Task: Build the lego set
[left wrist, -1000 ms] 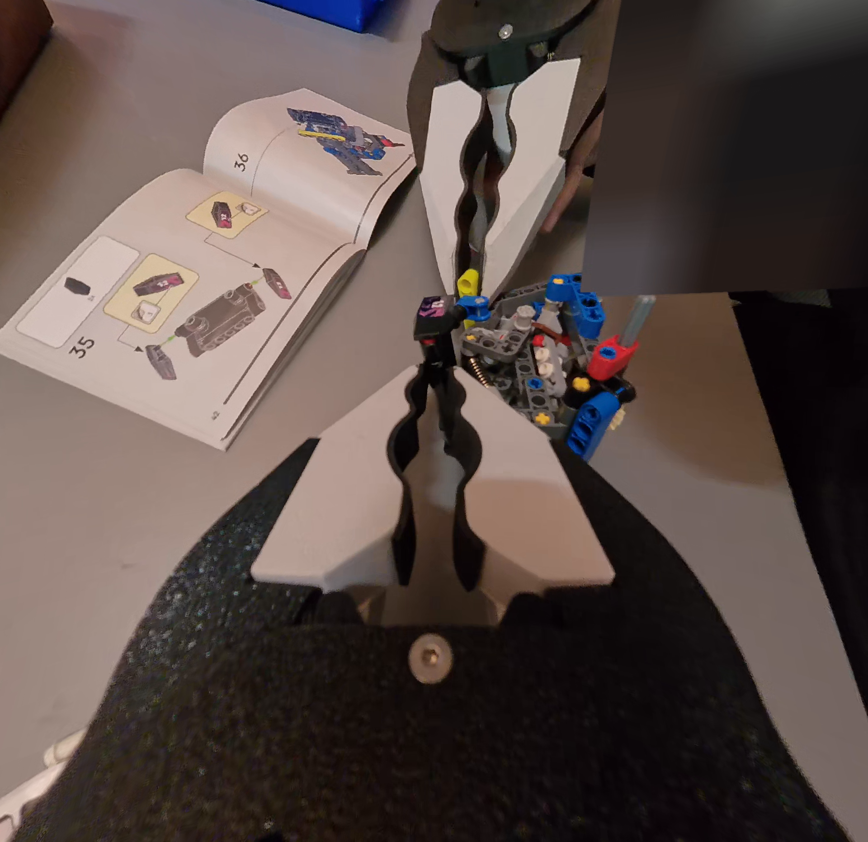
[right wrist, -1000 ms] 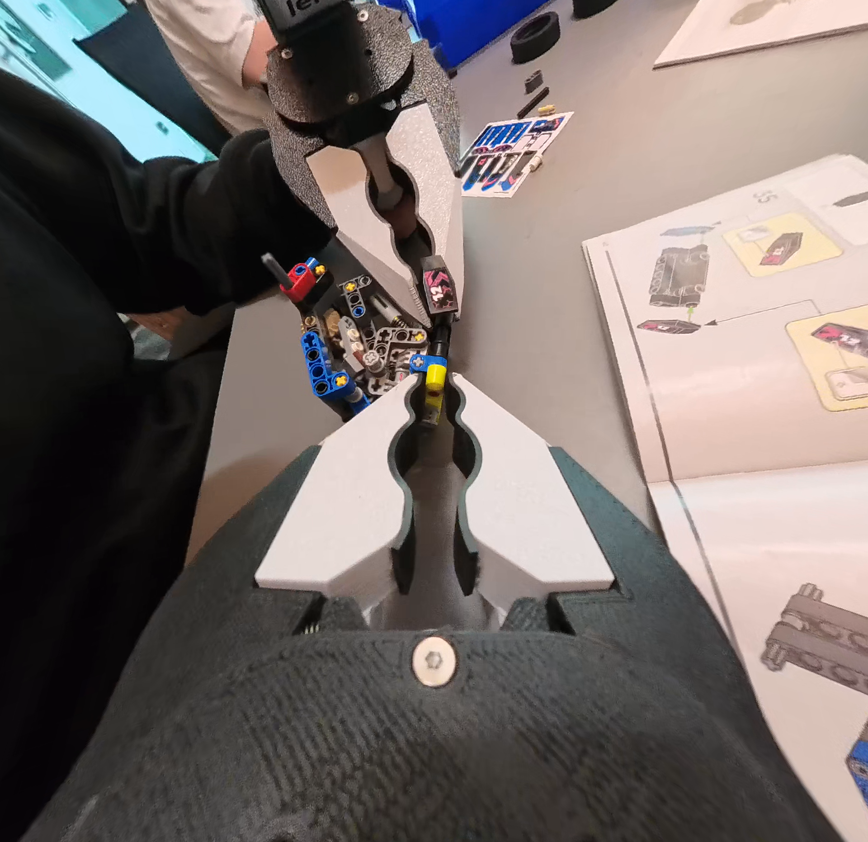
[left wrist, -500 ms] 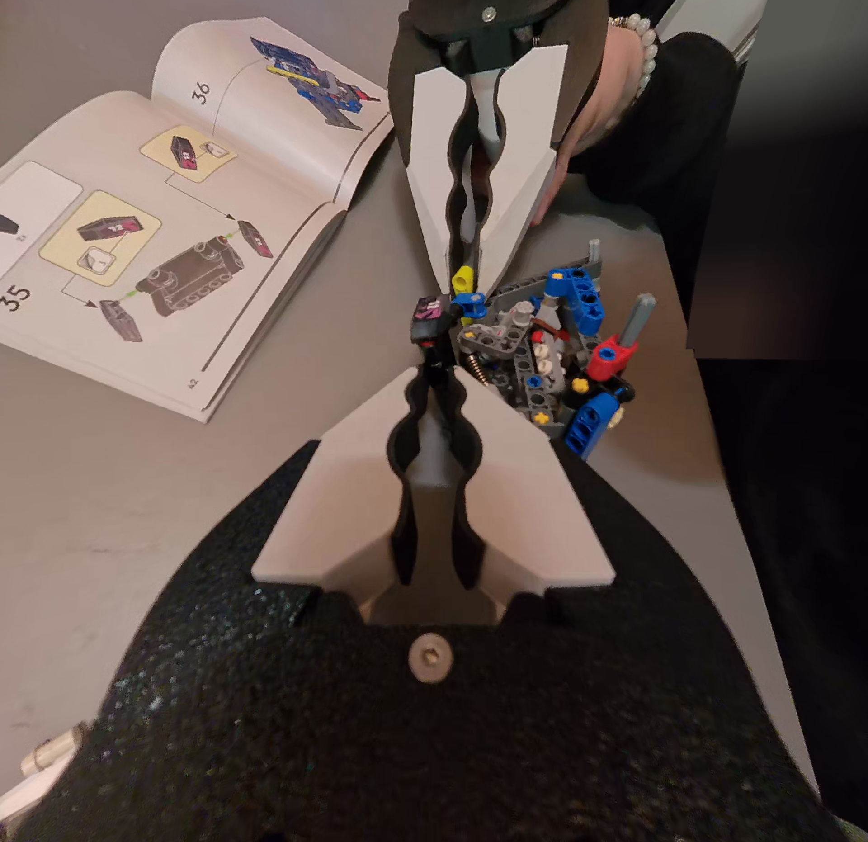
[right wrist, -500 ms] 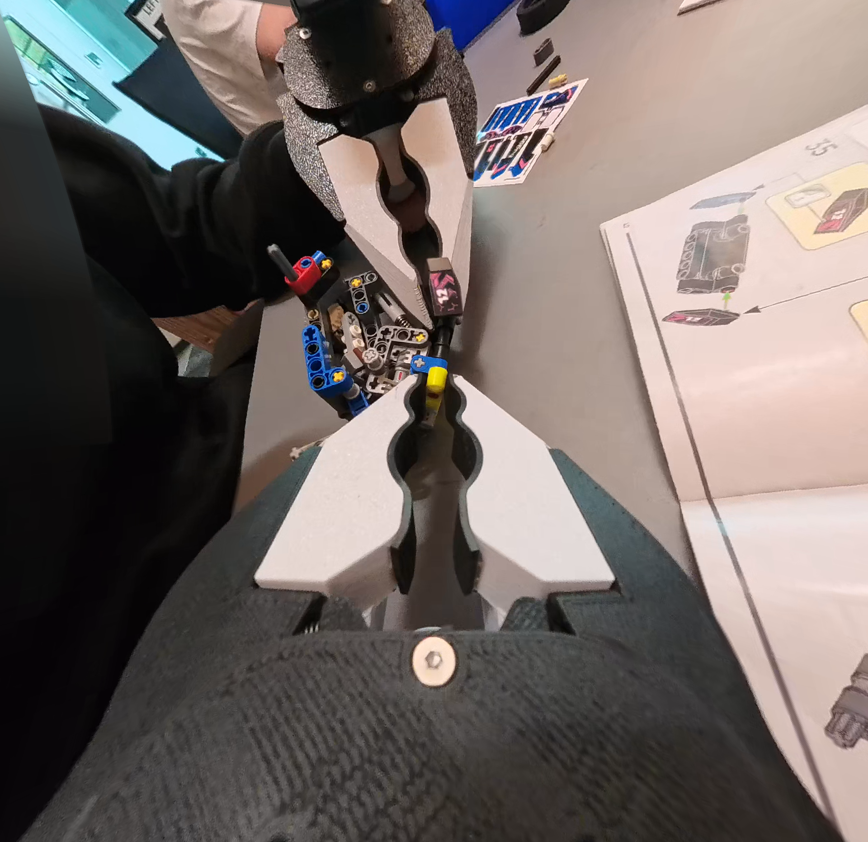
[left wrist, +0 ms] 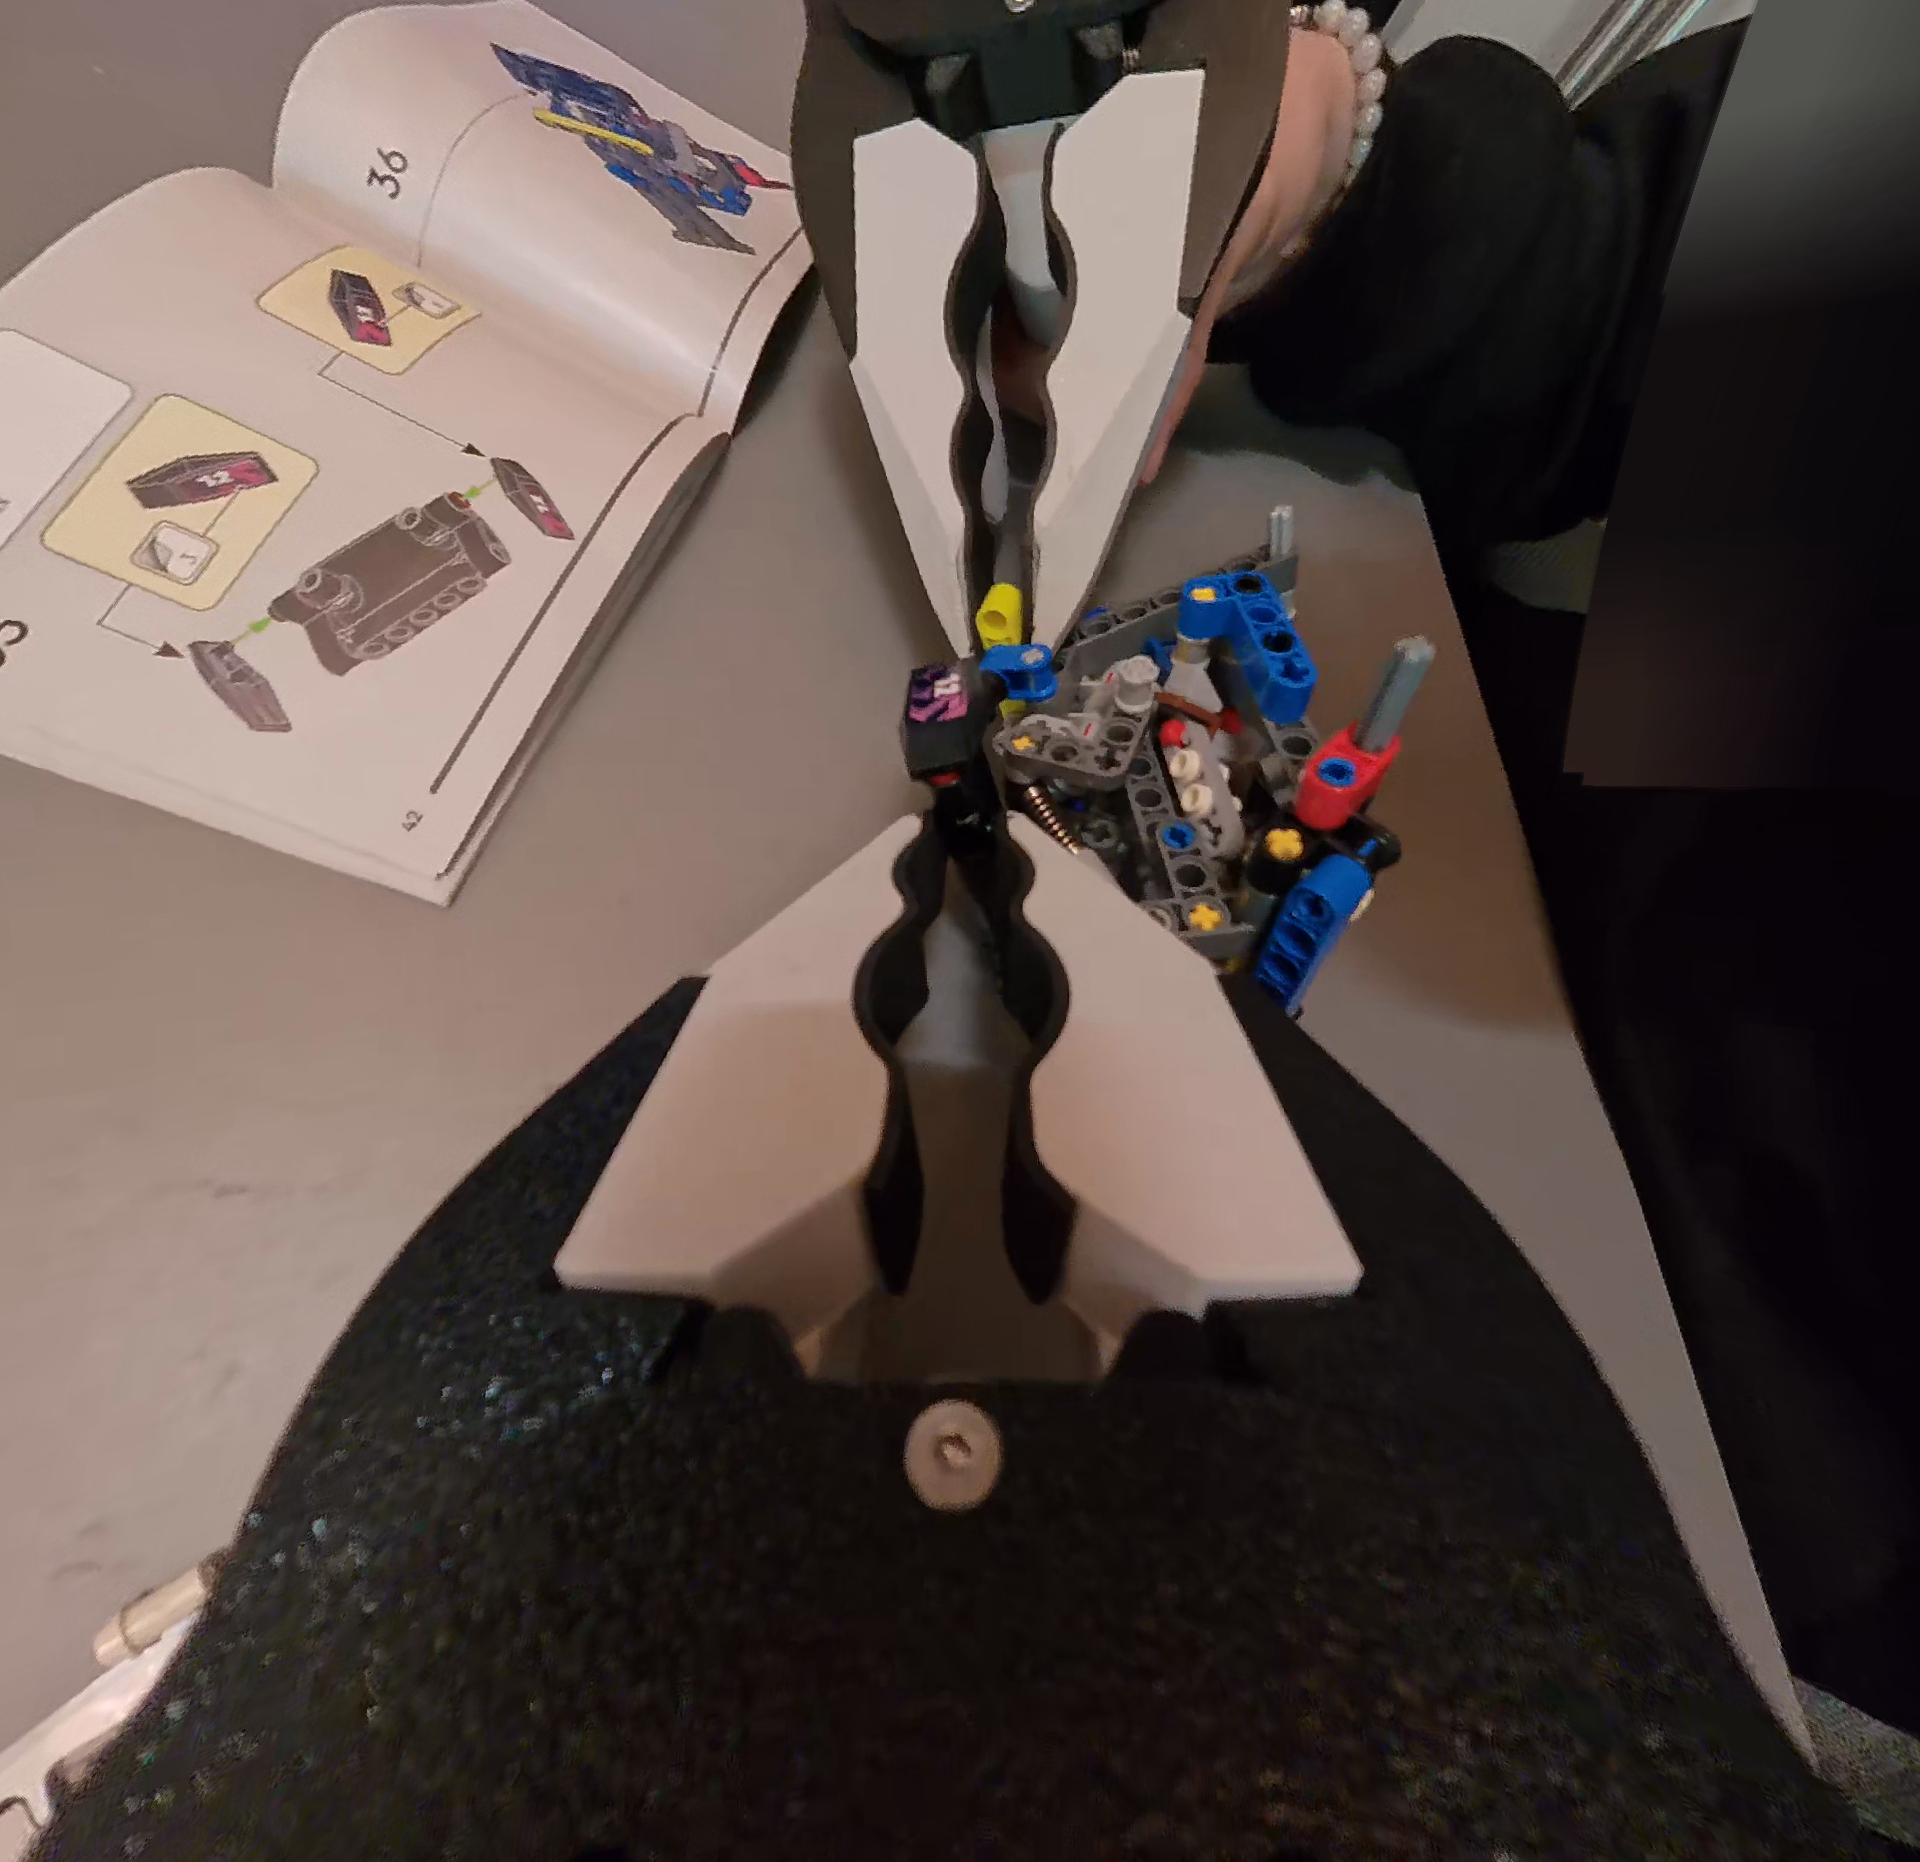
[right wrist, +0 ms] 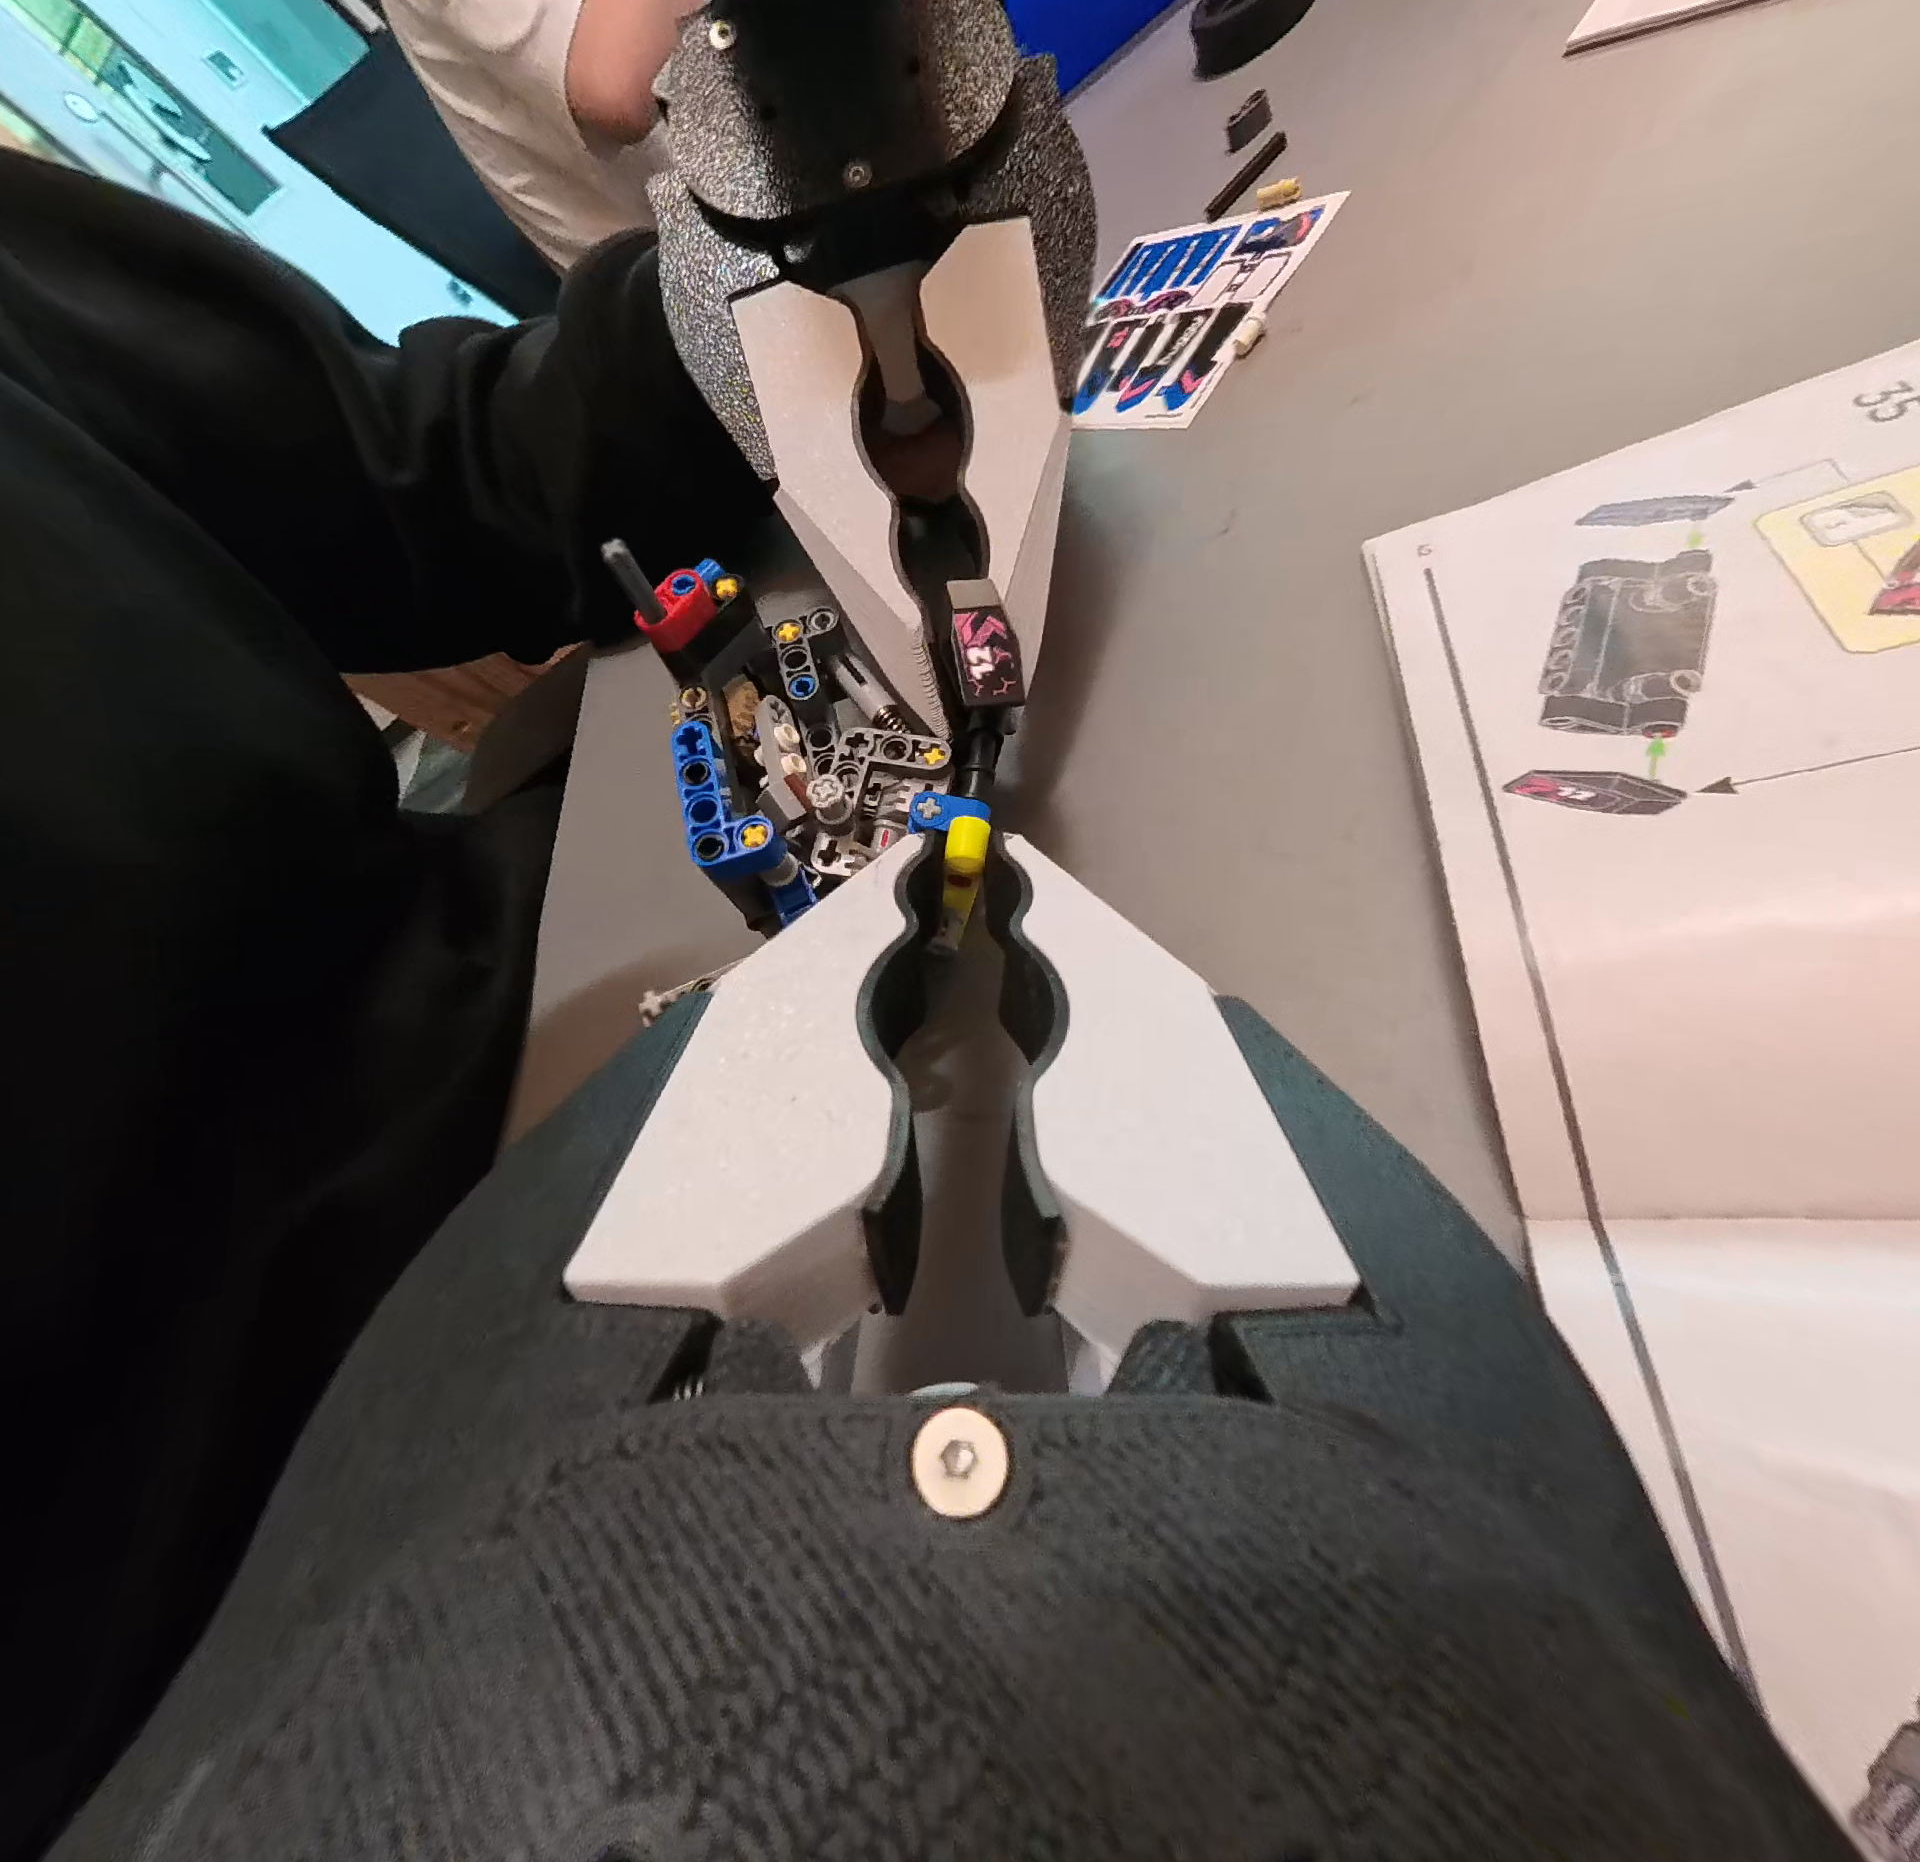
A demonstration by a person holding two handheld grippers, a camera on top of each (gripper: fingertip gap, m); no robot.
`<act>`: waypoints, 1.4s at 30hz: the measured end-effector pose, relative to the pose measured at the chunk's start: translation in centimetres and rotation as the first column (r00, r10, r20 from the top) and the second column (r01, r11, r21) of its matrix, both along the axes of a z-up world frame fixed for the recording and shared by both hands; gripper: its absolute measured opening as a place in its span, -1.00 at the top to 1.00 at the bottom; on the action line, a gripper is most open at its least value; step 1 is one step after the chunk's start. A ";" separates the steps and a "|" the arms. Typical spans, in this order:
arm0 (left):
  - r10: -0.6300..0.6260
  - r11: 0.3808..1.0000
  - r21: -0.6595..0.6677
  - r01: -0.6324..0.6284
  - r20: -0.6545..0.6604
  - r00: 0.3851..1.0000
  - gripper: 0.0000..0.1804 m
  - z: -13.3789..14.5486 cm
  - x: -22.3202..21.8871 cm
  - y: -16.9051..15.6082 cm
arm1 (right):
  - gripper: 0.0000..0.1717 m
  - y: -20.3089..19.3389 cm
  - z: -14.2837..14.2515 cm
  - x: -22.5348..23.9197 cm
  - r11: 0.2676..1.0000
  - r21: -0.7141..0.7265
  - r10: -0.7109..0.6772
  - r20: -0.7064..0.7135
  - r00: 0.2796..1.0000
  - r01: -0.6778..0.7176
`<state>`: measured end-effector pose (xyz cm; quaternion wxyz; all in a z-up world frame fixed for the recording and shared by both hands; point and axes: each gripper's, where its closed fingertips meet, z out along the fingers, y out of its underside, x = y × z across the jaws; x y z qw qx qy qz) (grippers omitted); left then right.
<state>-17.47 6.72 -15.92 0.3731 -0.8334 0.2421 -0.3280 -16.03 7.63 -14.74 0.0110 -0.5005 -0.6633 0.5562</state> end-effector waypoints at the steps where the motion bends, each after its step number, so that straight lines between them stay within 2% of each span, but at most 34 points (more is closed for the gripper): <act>1: -0.002 1.000 0.003 0.002 -0.003 1.000 0.95 0.0 0.0 0.0 | 0.96 -0.1 0.0 0.0 1.000 -0.005 0.010 0.004 1.000 -0.010; 11: -0.060 0.998 0.034 0.061 -0.031 0.998 0.94 0.0 1.0 -0.5 | 0.94 -0.8 -0.1 1.1 0.987 0.010 0.163 0.002 0.987 -0.163; 16: -0.023 0.996 0.084 0.023 -0.009 1.000 0.91 0.7 0.7 -0.4 | 0.94 -0.4 0.0 0.8 0.992 0.012 0.122 -0.015 0.992 -0.122; 18: 0.047 0.994 0.103 -0.046 -0.003 0.999 0.79 1.1 -0.1 0.2 | 0.94 -0.2 0.0 0.6 0.994 0.014 0.109 -0.016 0.994 -0.109; 20: 0.087 0.991 0.103 -0.082 -0.048 0.995 0.79 1.1 -0.4 0.4 | 0.94 -0.1 0.0 0.6 0.995 0.018 0.099 -0.016 0.995 -0.099; 23: 0.157 0.983 0.125 -0.138 -0.164 0.974 0.90 0.7 -0.6 1.0 | 0.93 0.1 -0.2 0.3 0.997 0.019 0.073 -0.001 0.997 -0.073; 26: 0.196 0.978 0.124 -0.171 -0.233 0.953 0.89 1.0 -0.8 1.3 | 0.93 0.2 -0.2 0.2 0.998 0.018 0.063 -0.001 0.998 -0.063; 32: 0.255 0.967 0.053 -0.250 -0.260 0.931 0.92 1.3 -1.2 1.9 | 0.93 0.7 -0.2 -0.2 1.000 0.025 0.018 -0.010 1.000 -0.017; 35: 0.296 0.955 0.077 -0.287 -0.325 0.898 0.92 1.6 -1.5 2.3 | 0.94 1.1 -0.1 -0.4 1.000 0.018 -0.017 -0.010 1.000 0.018; 42: 0.291 0.956 0.131 -0.261 -0.357 0.888 0.93 1.9 -2.2 2.8 | 0.94 1.5 0.0 -1.0 0.995 0.014 -0.098 -0.016 0.995 0.099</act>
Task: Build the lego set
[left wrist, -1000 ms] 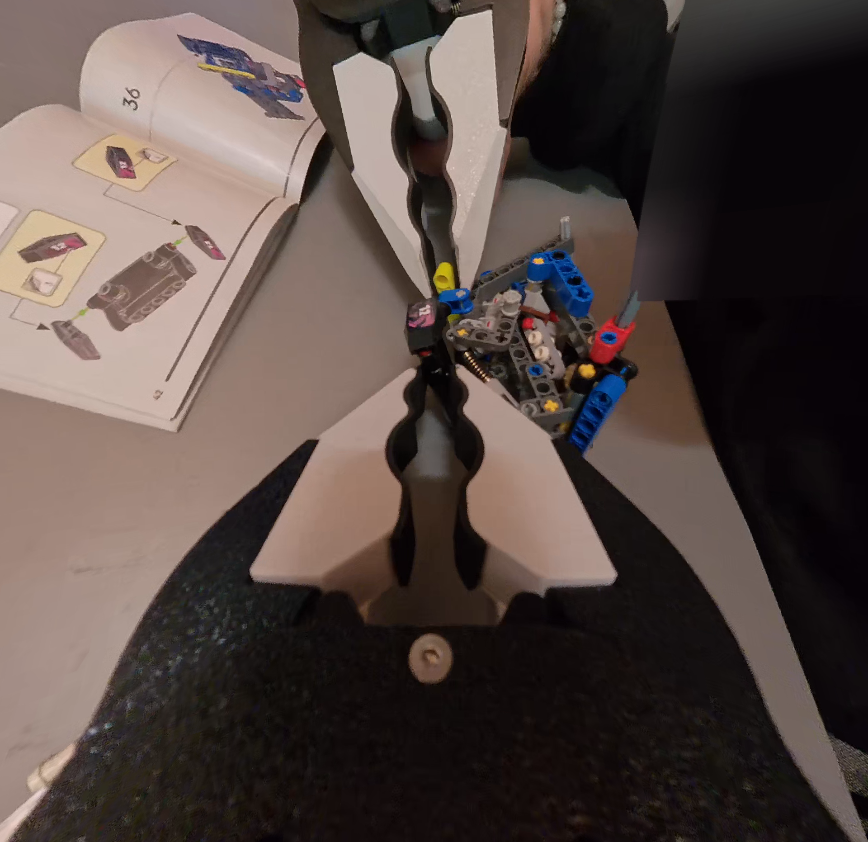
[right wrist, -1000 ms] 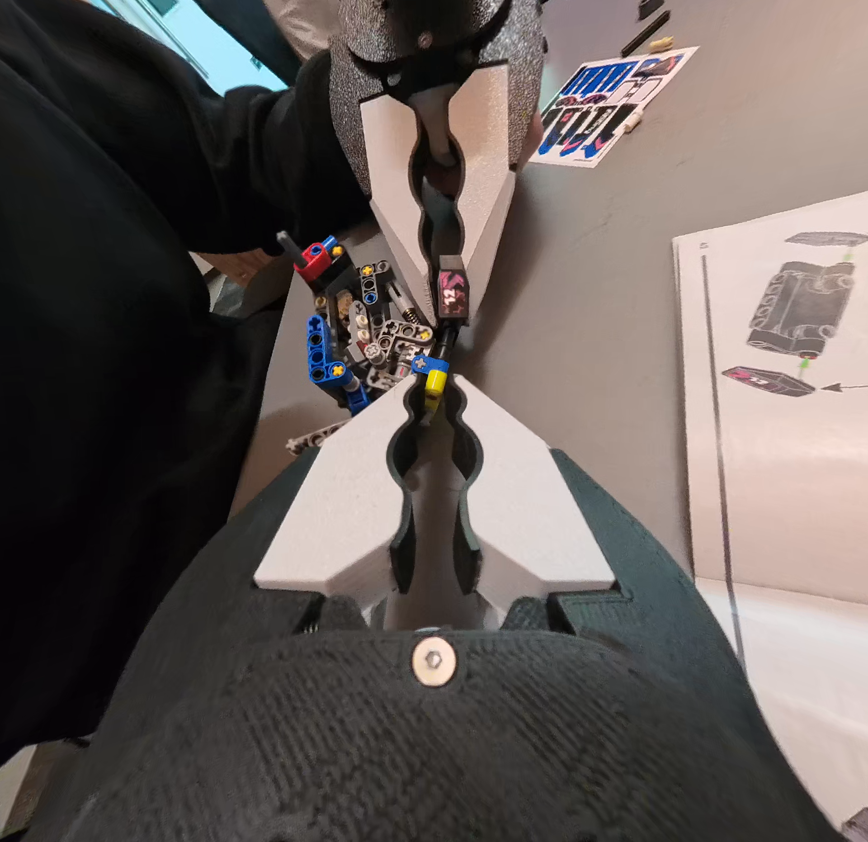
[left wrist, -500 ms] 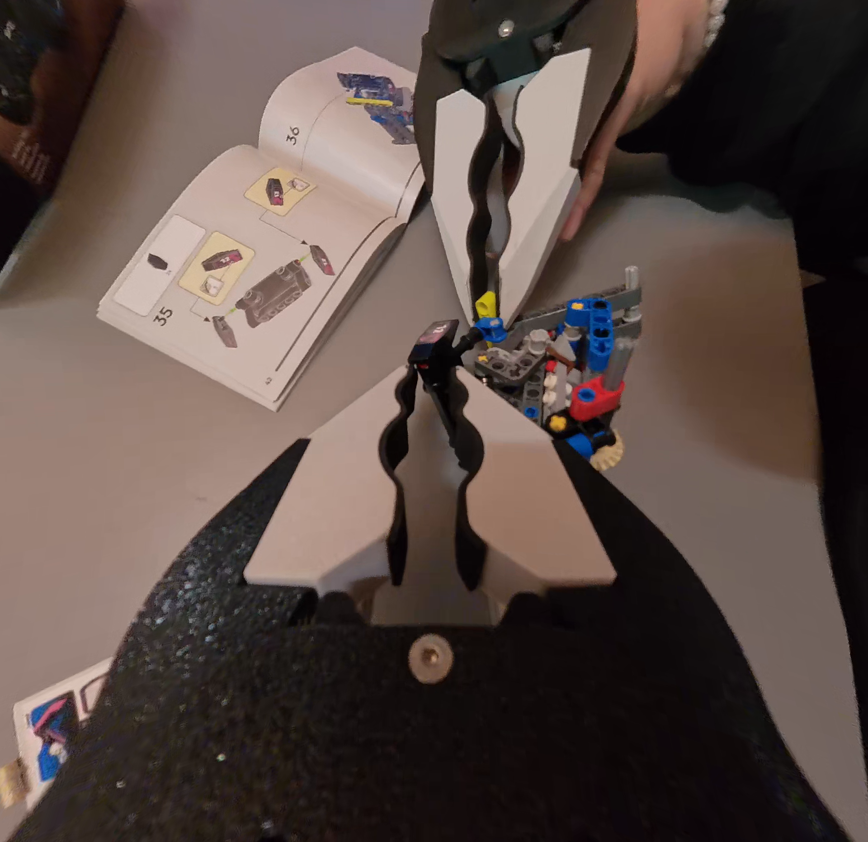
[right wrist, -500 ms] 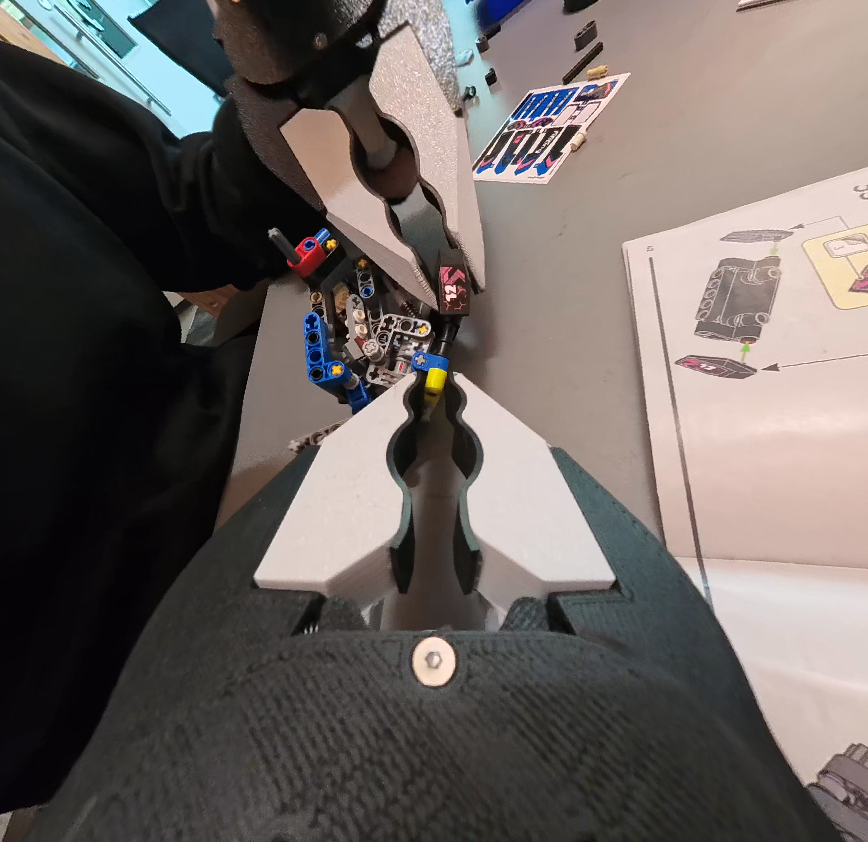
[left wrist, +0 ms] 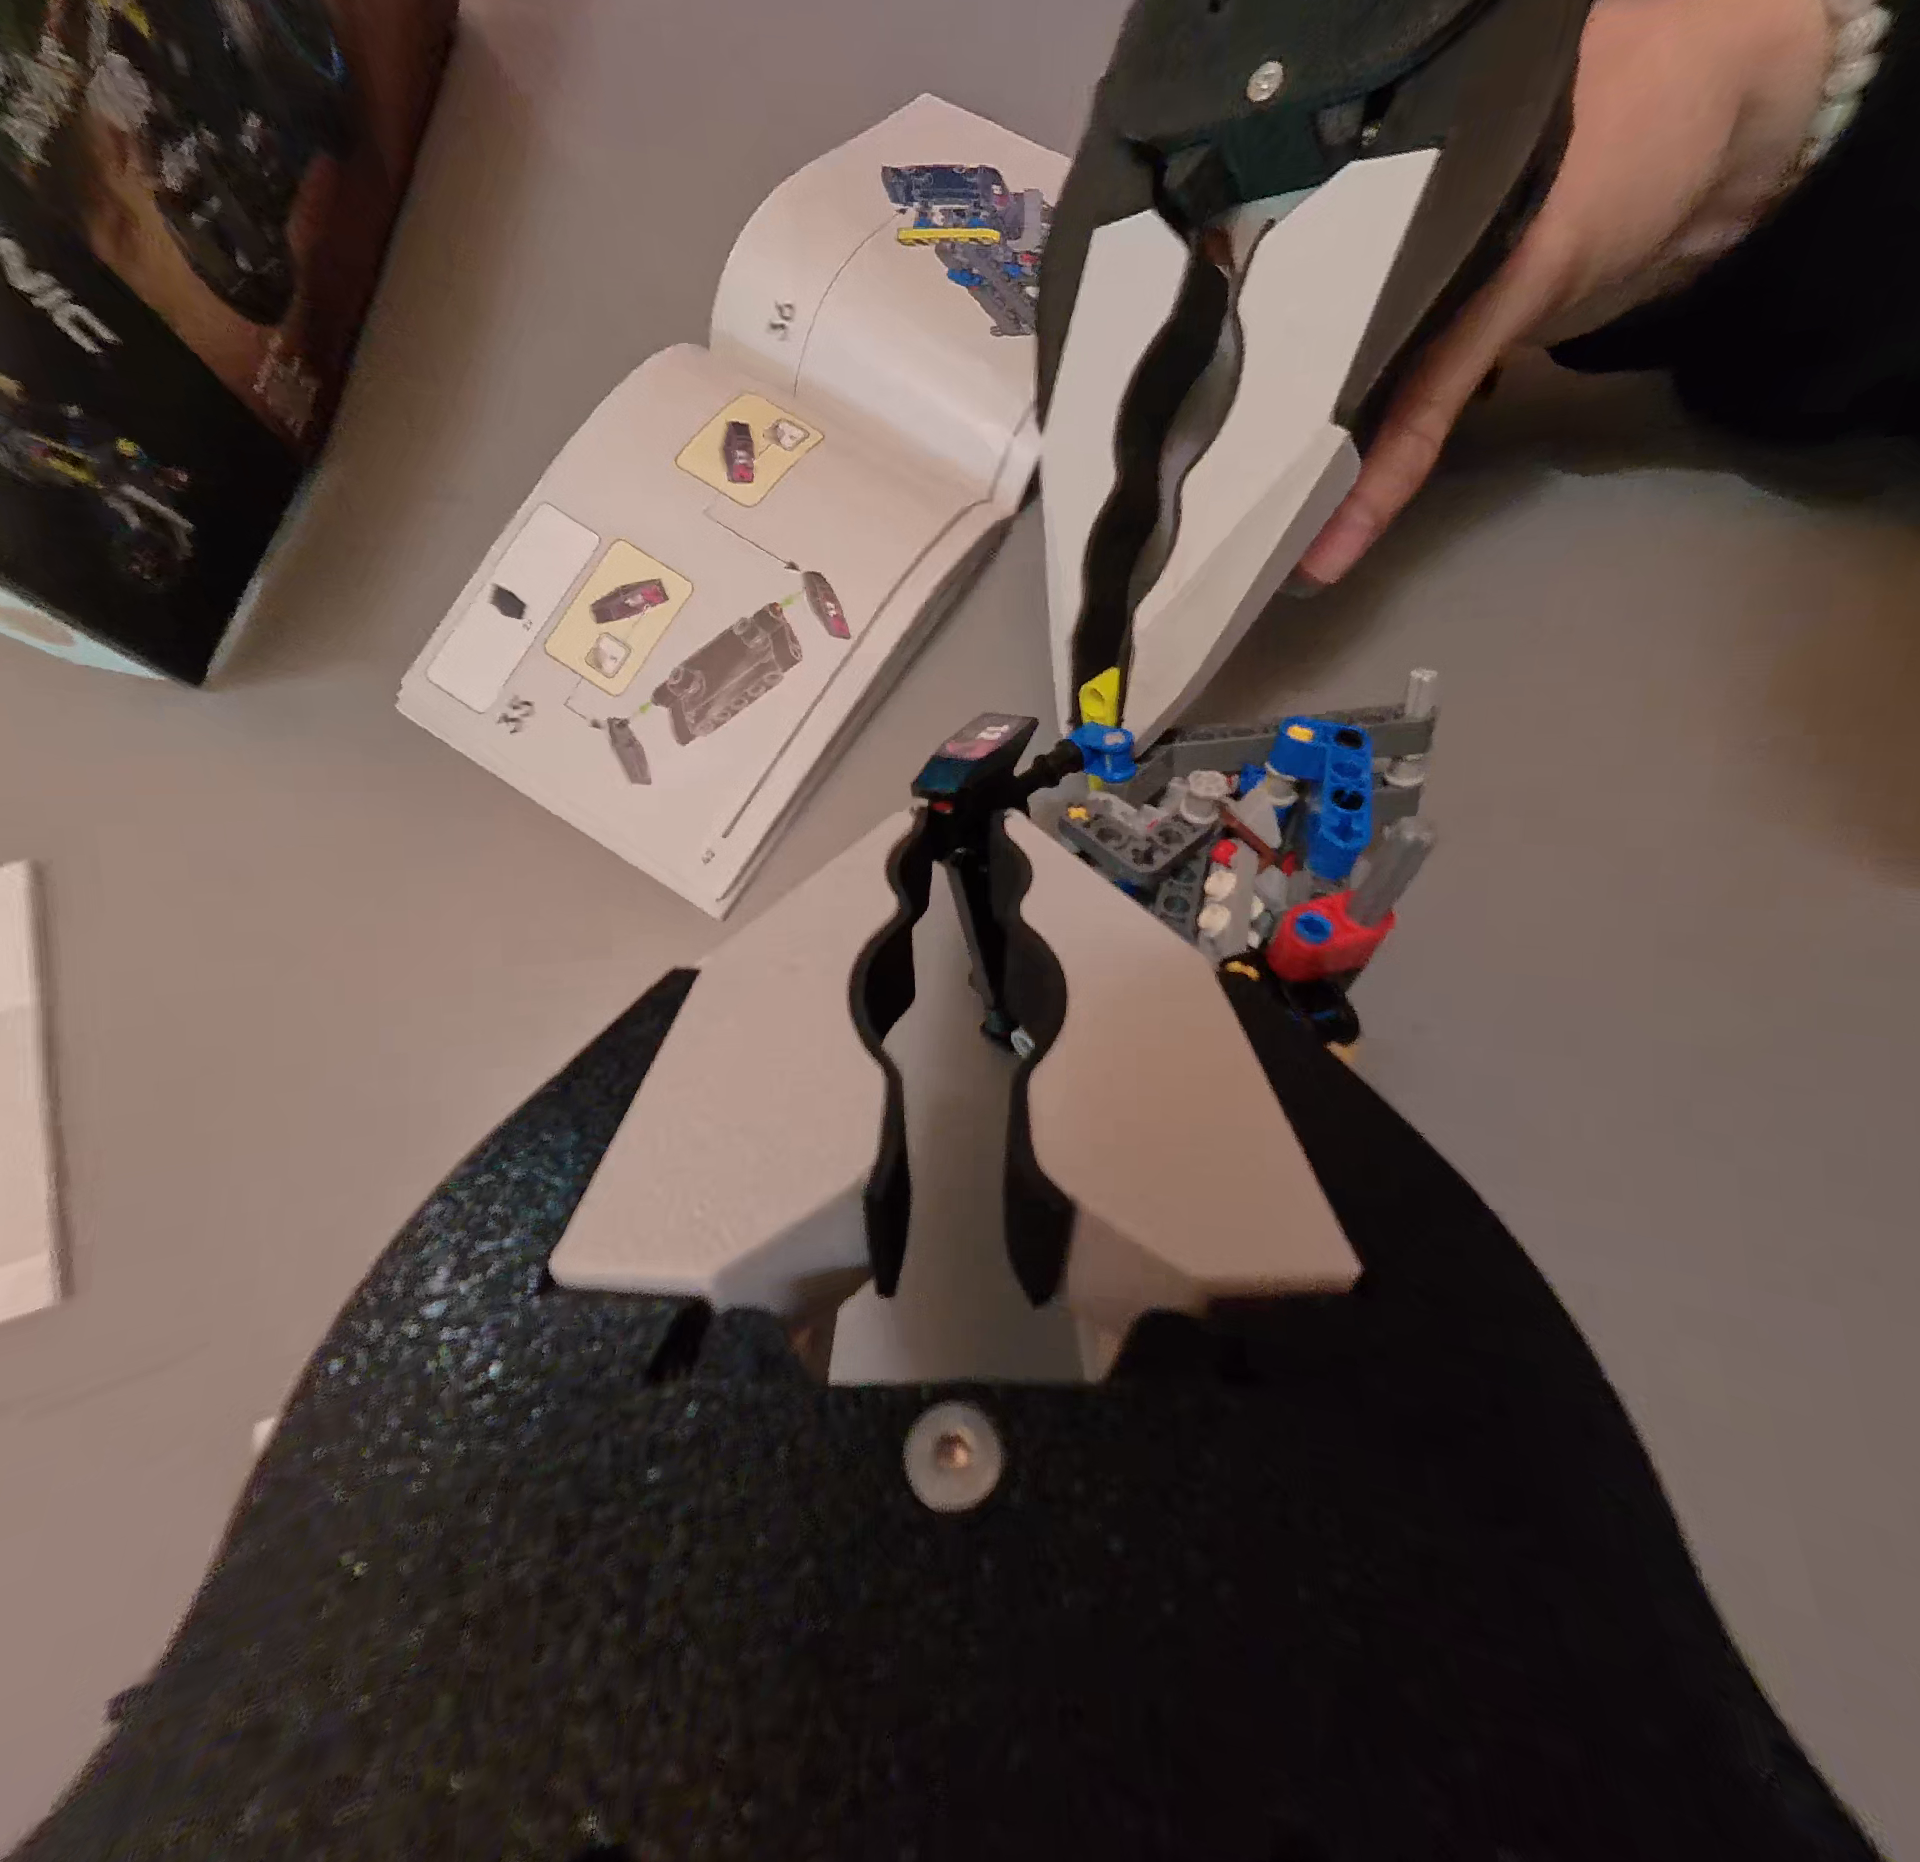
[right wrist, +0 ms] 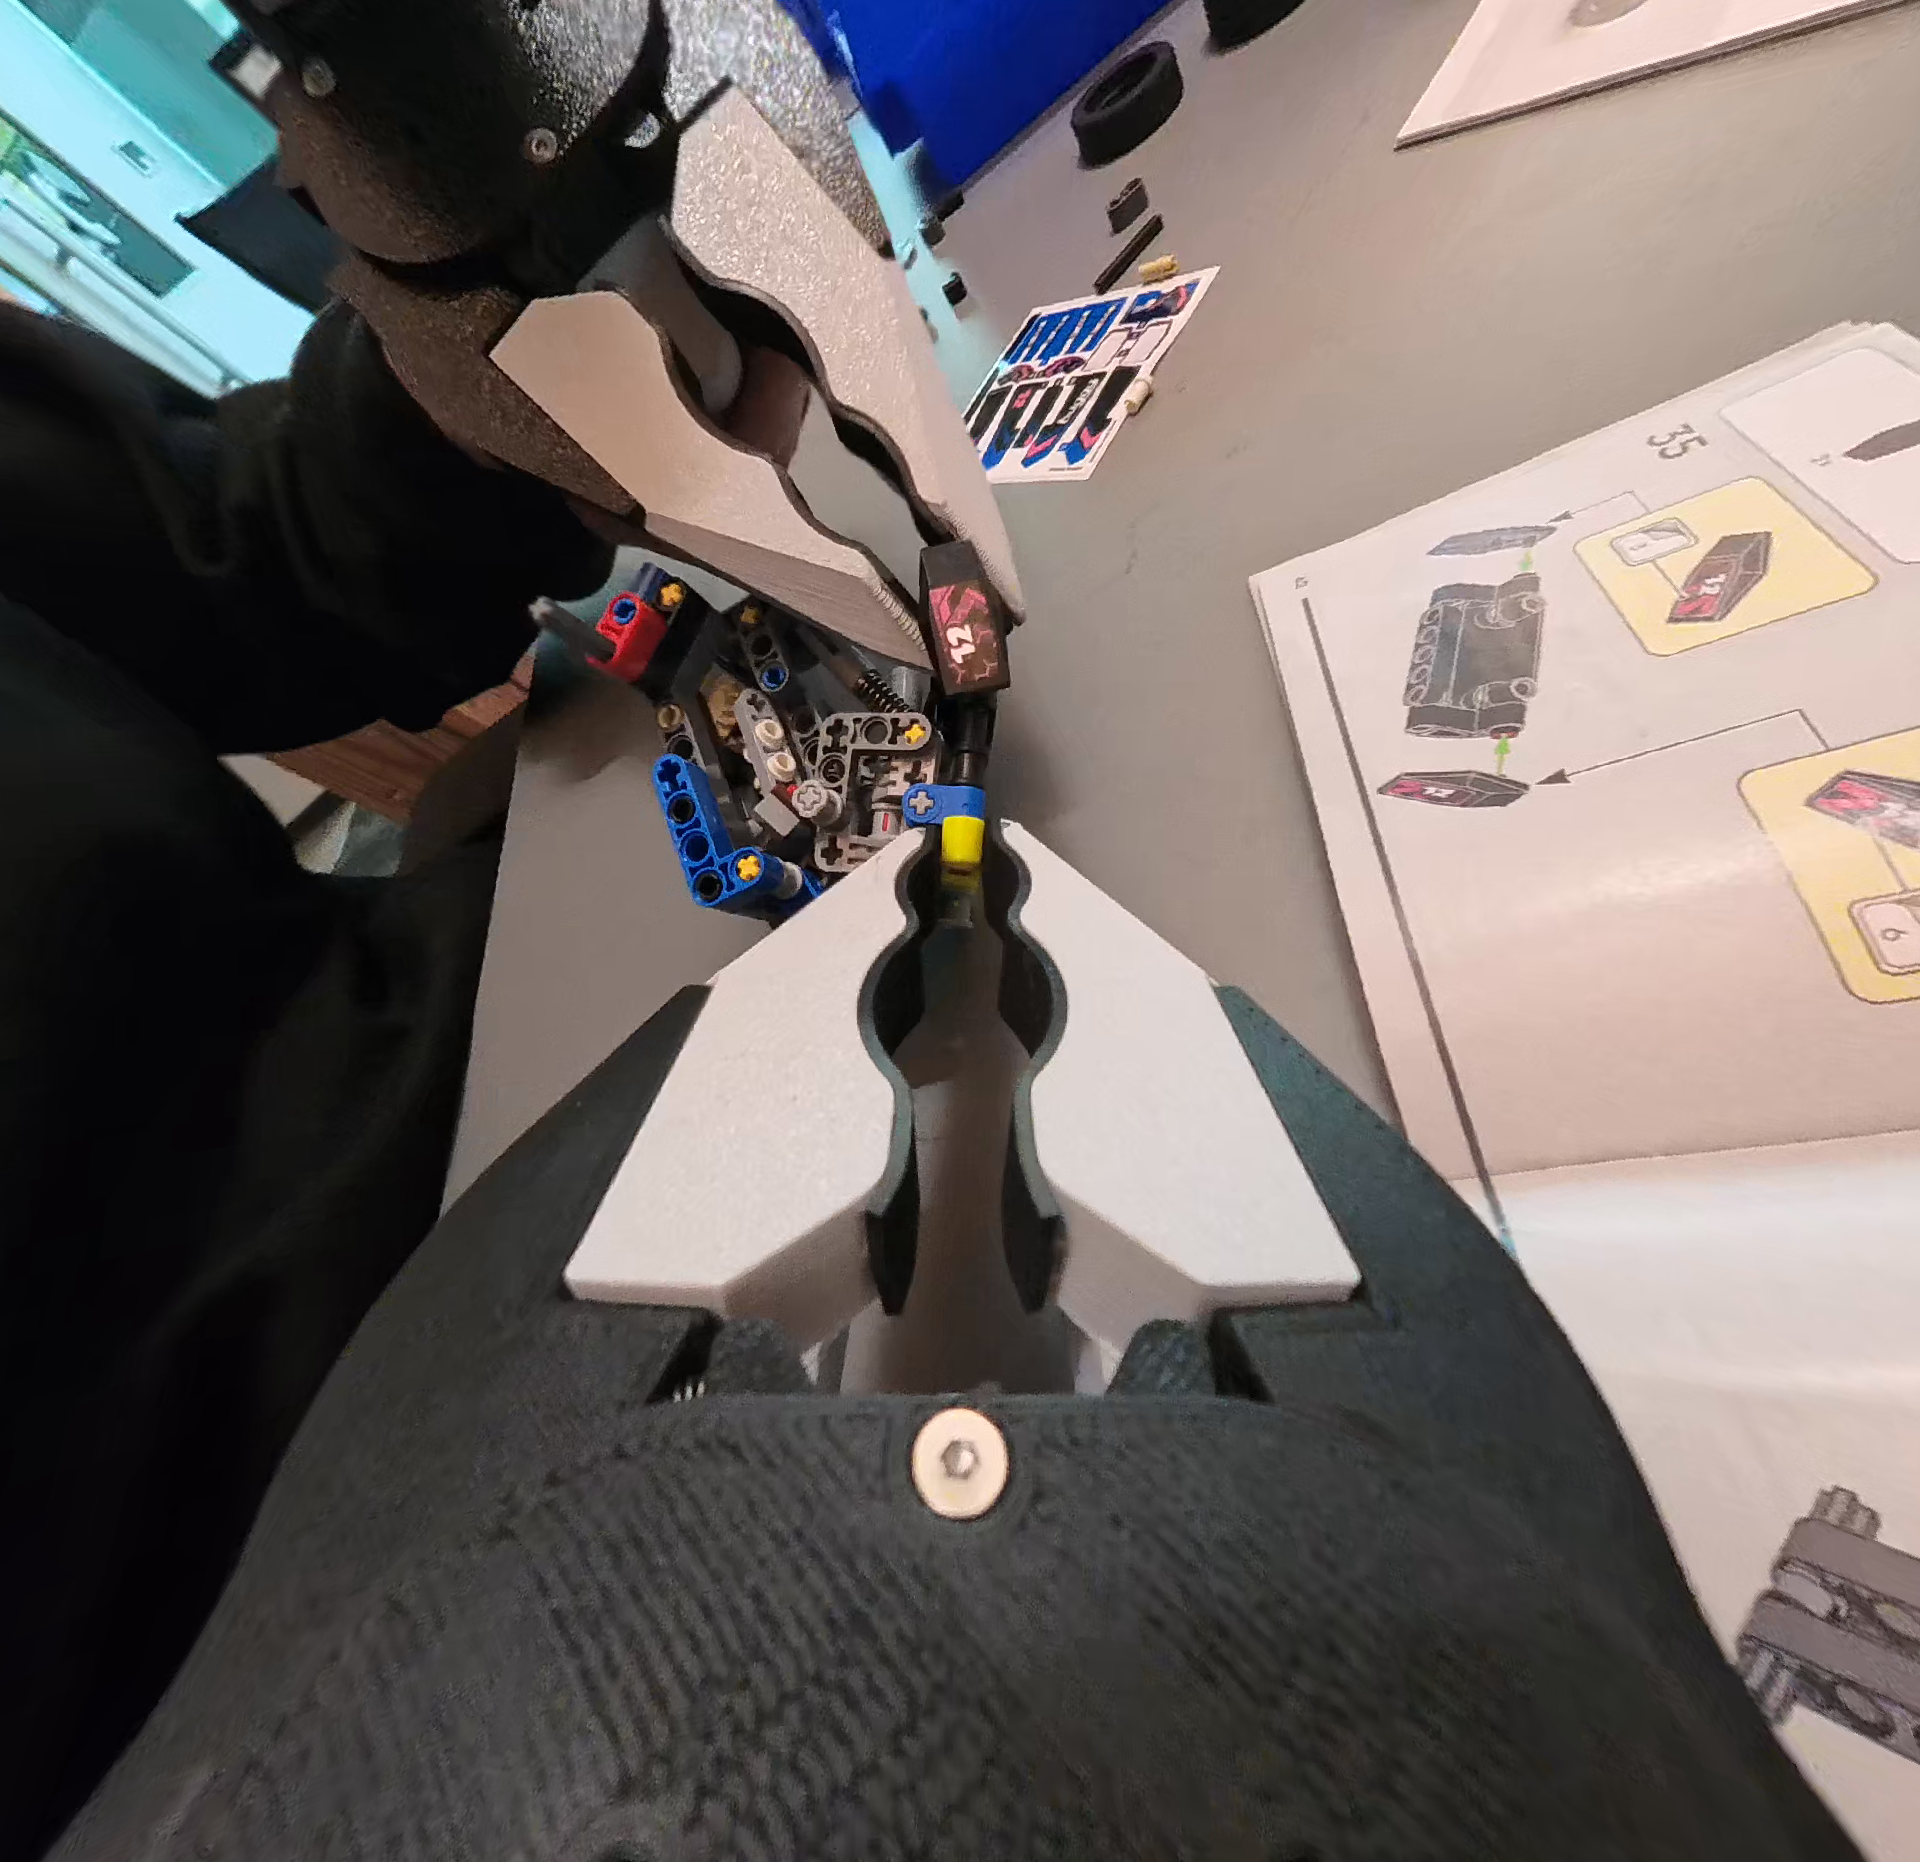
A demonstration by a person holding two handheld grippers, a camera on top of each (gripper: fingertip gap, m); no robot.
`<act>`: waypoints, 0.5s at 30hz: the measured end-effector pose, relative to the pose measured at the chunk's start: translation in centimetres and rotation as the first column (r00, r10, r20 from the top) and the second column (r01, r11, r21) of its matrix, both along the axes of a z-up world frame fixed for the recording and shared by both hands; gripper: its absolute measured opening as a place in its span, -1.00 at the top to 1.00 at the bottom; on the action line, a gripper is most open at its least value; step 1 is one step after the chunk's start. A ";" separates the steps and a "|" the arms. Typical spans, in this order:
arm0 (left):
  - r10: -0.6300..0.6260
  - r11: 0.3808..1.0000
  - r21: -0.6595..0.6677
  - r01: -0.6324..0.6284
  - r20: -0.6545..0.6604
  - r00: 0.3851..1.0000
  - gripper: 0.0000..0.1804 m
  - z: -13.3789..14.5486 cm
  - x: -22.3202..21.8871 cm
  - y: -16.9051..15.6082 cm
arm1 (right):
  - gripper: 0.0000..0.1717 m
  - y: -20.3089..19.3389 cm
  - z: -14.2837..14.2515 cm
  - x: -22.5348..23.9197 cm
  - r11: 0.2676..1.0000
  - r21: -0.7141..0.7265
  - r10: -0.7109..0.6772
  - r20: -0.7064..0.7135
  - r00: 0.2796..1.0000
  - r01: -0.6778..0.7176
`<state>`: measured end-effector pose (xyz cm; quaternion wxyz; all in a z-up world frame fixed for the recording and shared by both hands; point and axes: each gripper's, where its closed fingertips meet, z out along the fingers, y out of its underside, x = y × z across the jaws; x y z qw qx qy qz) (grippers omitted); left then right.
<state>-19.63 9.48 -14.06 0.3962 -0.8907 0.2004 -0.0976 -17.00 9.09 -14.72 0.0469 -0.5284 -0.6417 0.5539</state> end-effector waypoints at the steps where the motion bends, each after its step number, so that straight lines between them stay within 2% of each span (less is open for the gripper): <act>1: 0.007 1.000 0.011 -0.007 -0.019 1.000 0.93 0.0 -0.2 0.1 | 0.94 0.1 0.0 -0.2 1.000 -0.001 -0.021 -0.001 1.000 0.021; 4: 0.010 0.999 0.039 -0.006 -0.107 0.994 0.84 -0.1 -0.7 0.4 | 0.94 0.2 0.0 -0.2 0.999 0.005 -0.034 -0.004 0.999 0.034; 8: 0.005 1.000 -0.027 -0.010 -0.182 0.983 0.91 -0.4 -0.8 0.3 | 0.94 0.2 0.1 -0.4 0.999 0.010 -0.046 -0.008 0.999 0.046; 11: 0.003 0.995 -0.101 -0.019 -0.162 0.987 0.91 -0.8 -0.9 0.4 | 0.94 0.2 0.0 -0.4 0.998 0.022 -0.053 -0.010 0.999 0.054; 15: -0.006 0.992 -0.126 -0.005 -0.084 0.996 0.92 -0.9 -1.0 0.5 | 0.94 0.3 0.0 -0.5 0.997 0.029 -0.065 -0.010 0.998 0.065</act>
